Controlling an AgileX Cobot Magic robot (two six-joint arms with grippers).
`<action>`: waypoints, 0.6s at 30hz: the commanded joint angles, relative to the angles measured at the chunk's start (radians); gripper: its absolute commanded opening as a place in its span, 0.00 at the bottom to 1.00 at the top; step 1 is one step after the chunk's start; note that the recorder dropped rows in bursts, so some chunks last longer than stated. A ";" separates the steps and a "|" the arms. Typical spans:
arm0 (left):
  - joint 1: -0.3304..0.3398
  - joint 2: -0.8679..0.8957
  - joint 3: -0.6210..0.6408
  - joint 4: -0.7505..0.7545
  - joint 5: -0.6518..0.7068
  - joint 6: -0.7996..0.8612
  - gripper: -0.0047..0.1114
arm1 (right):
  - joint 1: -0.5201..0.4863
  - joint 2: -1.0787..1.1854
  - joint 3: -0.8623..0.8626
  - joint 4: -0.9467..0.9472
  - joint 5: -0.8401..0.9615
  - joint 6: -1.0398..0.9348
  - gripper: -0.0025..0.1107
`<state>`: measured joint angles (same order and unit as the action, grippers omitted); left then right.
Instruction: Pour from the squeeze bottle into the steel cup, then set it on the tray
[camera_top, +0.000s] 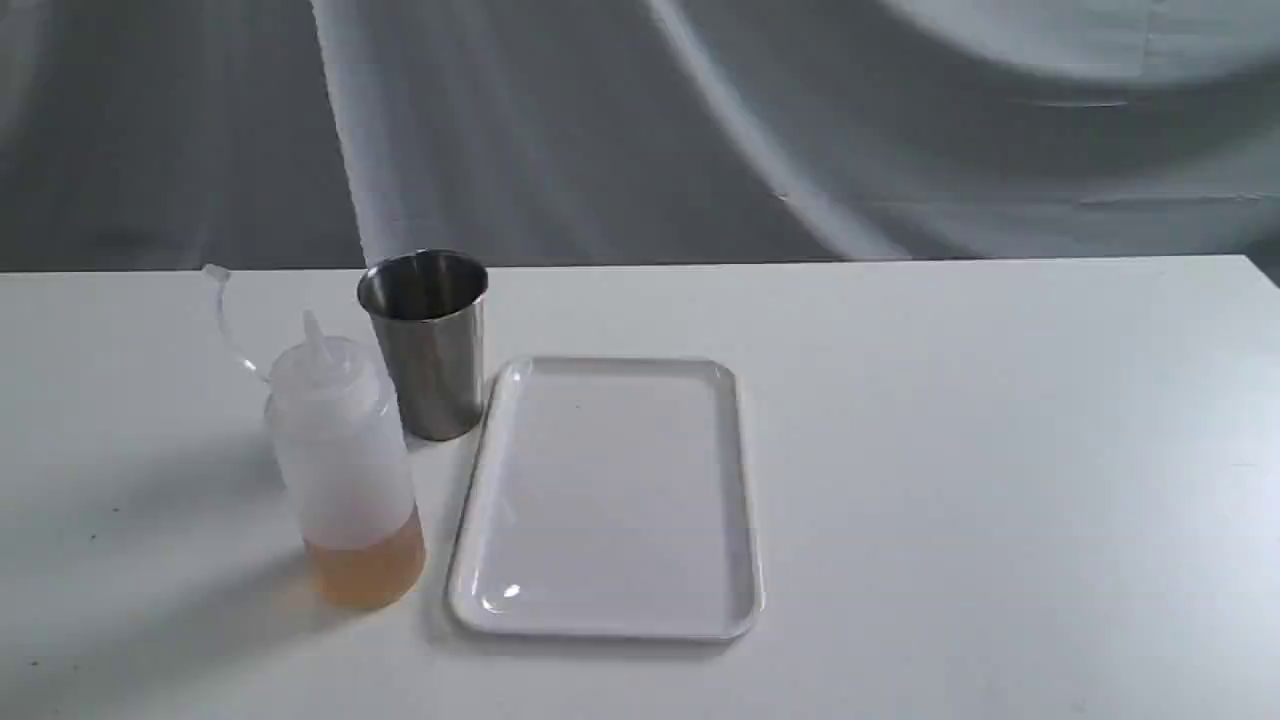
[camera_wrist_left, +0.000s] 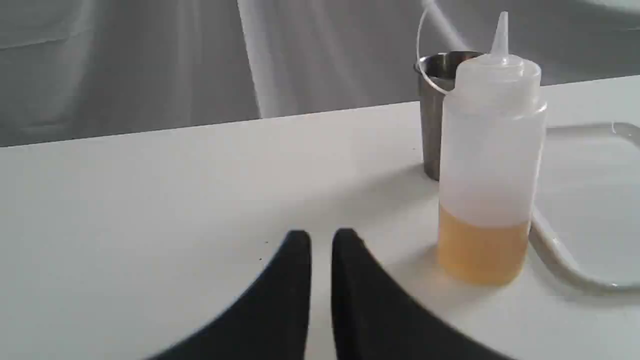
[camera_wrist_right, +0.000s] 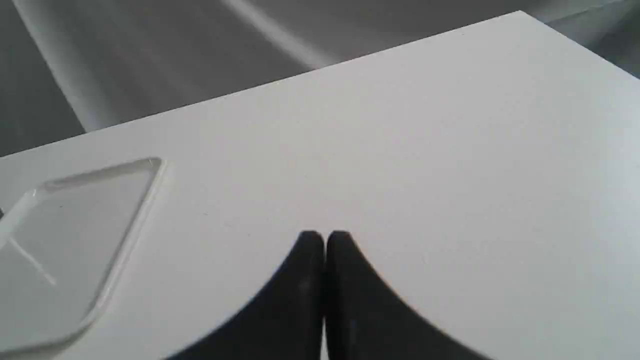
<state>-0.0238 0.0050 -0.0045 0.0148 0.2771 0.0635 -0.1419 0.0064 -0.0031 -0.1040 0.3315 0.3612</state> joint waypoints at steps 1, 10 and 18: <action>0.001 -0.005 0.004 0.003 -0.011 -0.003 0.11 | -0.008 -0.006 0.003 0.004 -0.002 -0.006 0.02; 0.001 -0.005 0.004 0.003 -0.011 -0.003 0.11 | -0.007 -0.006 0.003 -0.078 0.000 -0.017 0.02; 0.001 -0.005 0.004 0.003 -0.011 -0.003 0.11 | -0.007 -0.006 0.003 -0.087 0.000 -0.017 0.02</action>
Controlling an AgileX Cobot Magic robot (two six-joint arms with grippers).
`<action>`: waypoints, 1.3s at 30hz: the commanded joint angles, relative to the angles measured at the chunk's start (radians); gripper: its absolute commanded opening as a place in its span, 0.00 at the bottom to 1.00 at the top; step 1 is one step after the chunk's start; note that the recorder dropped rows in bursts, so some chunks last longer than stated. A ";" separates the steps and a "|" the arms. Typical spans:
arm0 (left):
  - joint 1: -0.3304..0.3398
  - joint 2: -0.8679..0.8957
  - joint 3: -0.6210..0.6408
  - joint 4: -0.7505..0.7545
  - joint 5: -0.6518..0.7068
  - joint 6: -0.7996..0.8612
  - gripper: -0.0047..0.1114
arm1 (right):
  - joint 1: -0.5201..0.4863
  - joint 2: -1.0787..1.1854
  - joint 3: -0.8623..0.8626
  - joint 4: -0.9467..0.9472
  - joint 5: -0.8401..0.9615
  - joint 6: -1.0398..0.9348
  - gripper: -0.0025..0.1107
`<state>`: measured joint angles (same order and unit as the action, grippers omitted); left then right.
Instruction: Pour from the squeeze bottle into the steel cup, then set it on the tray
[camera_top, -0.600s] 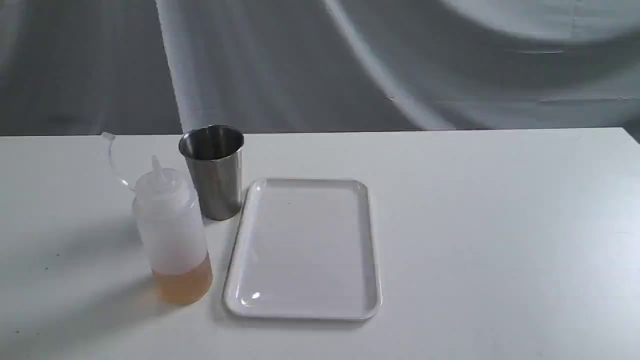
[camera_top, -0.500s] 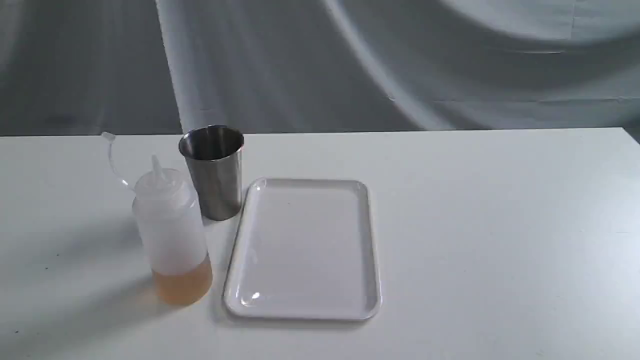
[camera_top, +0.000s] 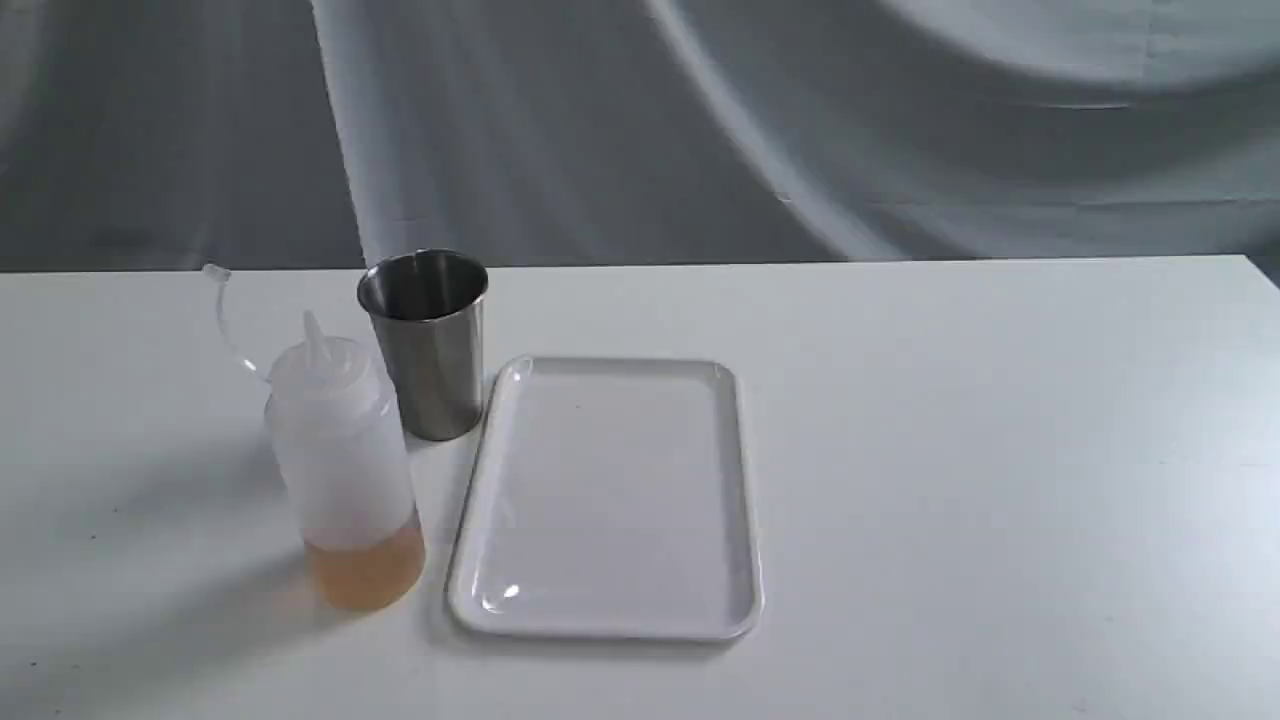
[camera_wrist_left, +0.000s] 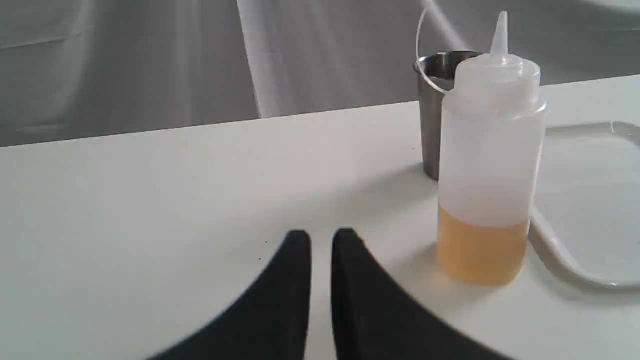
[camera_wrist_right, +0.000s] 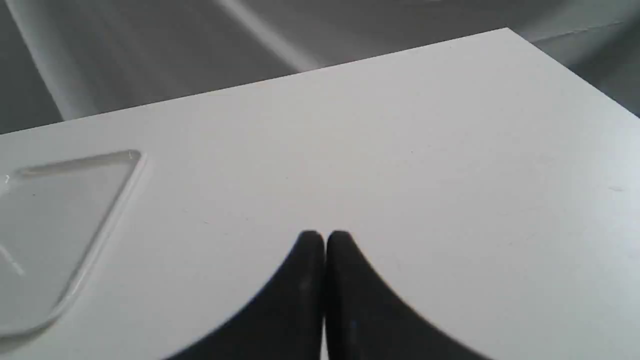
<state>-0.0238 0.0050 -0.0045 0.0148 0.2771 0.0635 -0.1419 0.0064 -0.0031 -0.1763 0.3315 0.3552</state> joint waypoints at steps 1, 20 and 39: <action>0.001 -0.005 0.004 0.003 -0.011 -0.003 0.11 | -0.007 -0.006 0.003 -0.015 0.000 -0.011 0.02; 0.001 -0.005 0.004 0.003 -0.011 -0.003 0.11 | -0.007 -0.006 0.003 0.528 -0.424 -0.004 0.02; 0.001 -0.005 0.004 0.003 -0.011 -0.003 0.11 | -0.007 0.158 -0.318 0.151 -0.364 -0.010 0.02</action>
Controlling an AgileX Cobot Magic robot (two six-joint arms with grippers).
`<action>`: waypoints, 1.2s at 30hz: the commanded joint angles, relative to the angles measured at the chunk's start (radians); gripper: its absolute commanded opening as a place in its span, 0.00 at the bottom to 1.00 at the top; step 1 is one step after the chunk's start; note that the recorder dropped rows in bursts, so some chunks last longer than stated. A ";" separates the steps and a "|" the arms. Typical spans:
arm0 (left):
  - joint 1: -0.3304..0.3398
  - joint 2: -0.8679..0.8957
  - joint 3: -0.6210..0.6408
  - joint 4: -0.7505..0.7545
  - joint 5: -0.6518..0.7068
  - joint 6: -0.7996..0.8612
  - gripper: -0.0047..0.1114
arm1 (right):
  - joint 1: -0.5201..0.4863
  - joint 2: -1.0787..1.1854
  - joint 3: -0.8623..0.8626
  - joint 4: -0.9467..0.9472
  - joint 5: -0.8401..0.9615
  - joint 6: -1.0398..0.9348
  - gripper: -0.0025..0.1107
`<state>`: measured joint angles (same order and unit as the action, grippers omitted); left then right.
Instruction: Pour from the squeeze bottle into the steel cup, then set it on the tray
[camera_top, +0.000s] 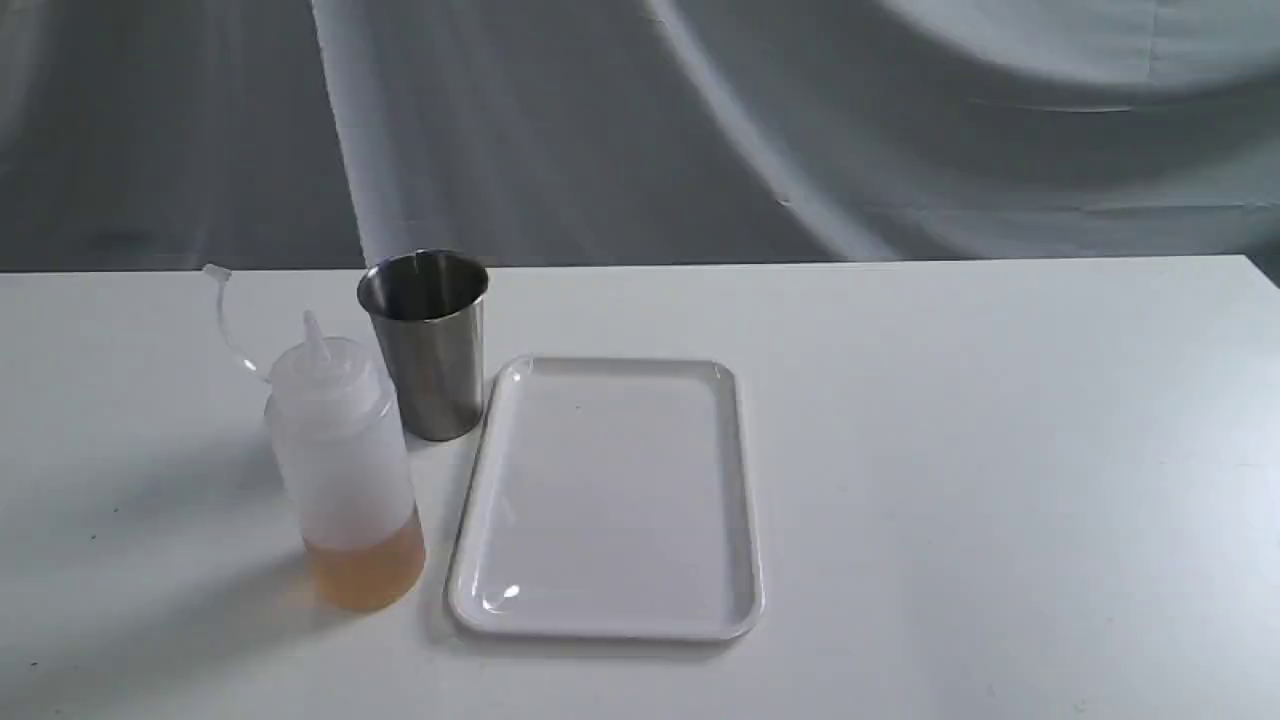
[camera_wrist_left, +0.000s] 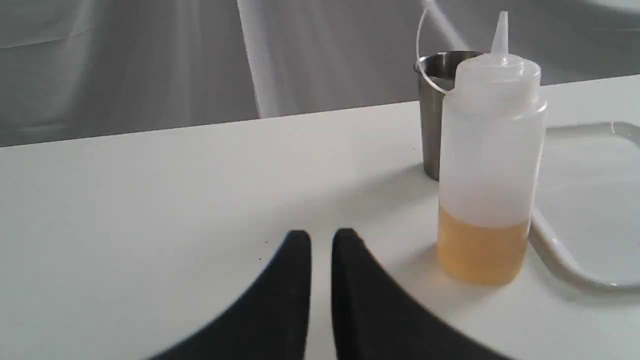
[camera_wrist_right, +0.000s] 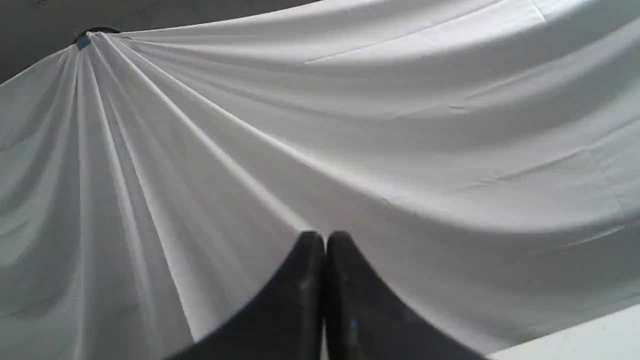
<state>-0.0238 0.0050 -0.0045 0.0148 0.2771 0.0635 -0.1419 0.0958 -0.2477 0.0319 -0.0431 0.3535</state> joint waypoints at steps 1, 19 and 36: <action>0.001 -0.005 0.004 0.003 -0.011 -0.003 0.11 | -0.007 0.105 -0.109 -0.062 0.022 -0.009 0.02; 0.001 -0.005 0.004 0.003 -0.011 -0.003 0.11 | 0.412 0.706 -0.626 -0.074 0.123 -0.353 0.02; 0.001 -0.005 0.004 0.003 -0.011 -0.003 0.11 | 0.620 1.091 -0.676 0.129 -0.007 -0.436 0.02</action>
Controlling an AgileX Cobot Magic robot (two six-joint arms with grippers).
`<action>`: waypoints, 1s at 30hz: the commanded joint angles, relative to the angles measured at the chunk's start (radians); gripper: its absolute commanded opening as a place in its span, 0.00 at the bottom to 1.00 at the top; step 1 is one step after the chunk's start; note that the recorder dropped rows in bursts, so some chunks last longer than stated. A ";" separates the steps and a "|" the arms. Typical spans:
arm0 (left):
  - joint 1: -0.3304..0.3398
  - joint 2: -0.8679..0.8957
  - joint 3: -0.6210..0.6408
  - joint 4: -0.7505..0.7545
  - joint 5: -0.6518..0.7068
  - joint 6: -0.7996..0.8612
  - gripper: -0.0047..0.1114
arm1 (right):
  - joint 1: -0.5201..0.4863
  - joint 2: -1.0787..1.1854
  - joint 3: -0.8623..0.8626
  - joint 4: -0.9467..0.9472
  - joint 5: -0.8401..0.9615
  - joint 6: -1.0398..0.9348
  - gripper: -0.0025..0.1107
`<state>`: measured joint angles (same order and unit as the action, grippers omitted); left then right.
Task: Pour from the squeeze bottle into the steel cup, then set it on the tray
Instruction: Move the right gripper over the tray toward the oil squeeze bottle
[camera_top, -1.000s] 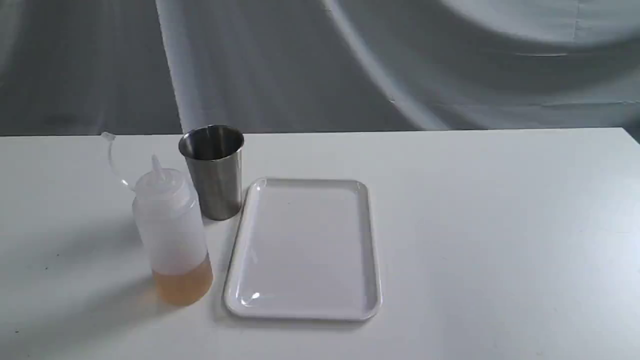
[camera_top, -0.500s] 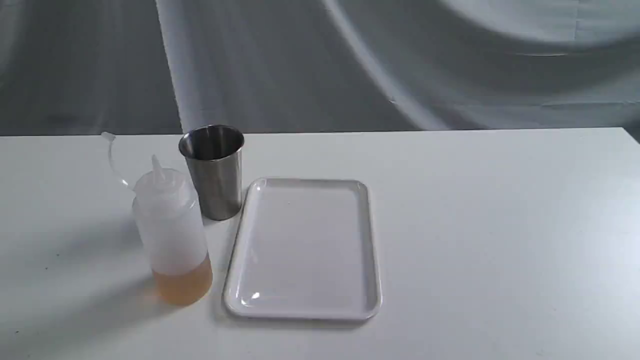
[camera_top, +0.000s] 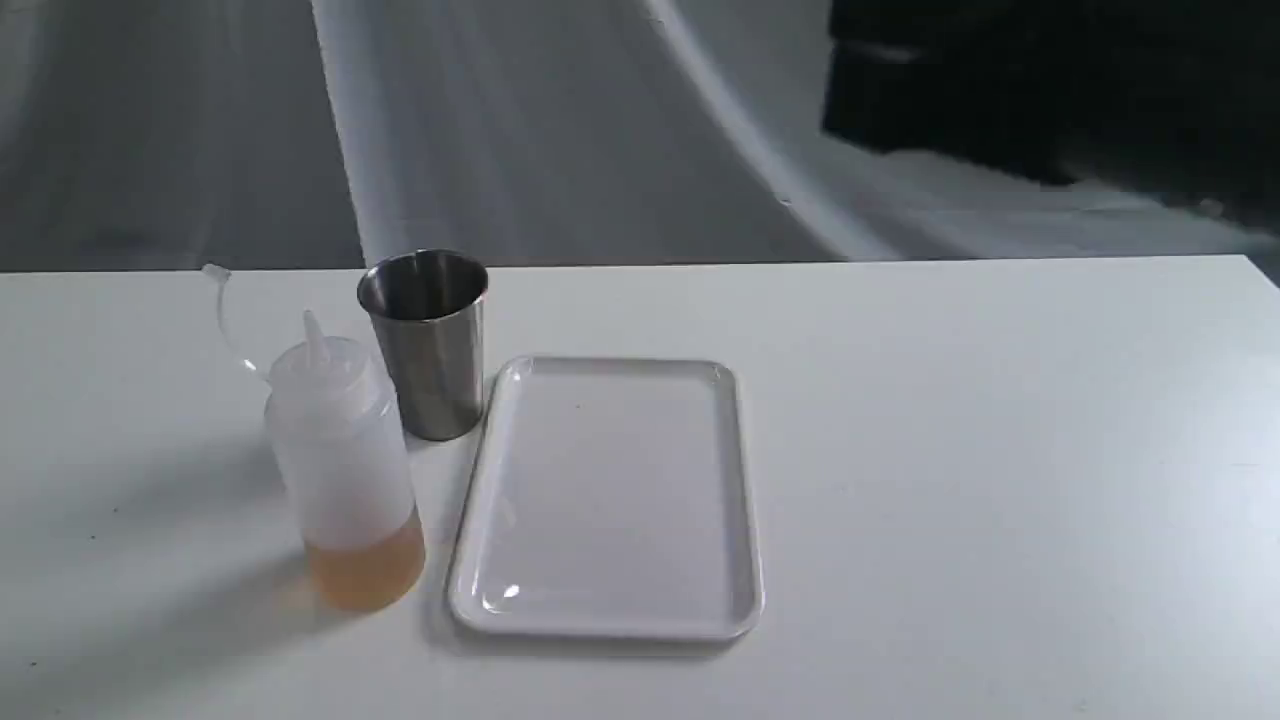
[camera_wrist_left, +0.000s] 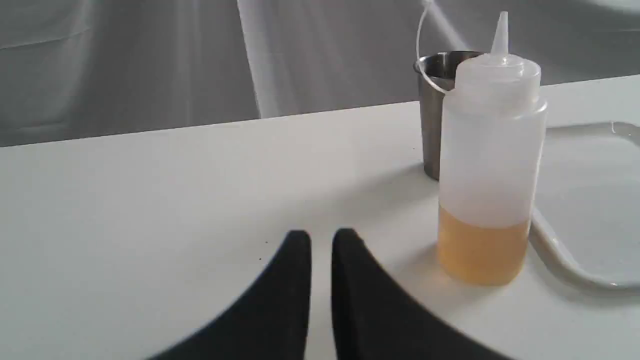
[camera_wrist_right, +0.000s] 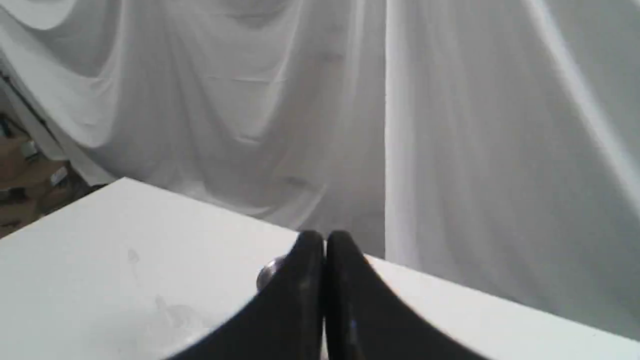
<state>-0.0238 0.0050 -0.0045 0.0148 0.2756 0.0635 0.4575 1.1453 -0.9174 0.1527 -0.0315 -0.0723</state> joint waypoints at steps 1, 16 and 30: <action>0.001 -0.005 0.004 0.003 -0.010 -0.003 0.11 | 0.033 0.065 -0.006 0.009 -0.027 -0.011 0.02; 0.001 -0.005 0.004 0.003 -0.010 -0.003 0.11 | 0.201 0.370 0.106 -0.066 -0.540 -0.011 0.02; 0.001 -0.005 0.004 0.003 -0.010 -0.003 0.11 | 0.231 0.658 0.136 0.045 -0.862 -0.121 0.02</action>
<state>-0.0238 0.0050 -0.0045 0.0148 0.2756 0.0635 0.6868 1.7896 -0.7830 0.1859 -0.8720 -0.1566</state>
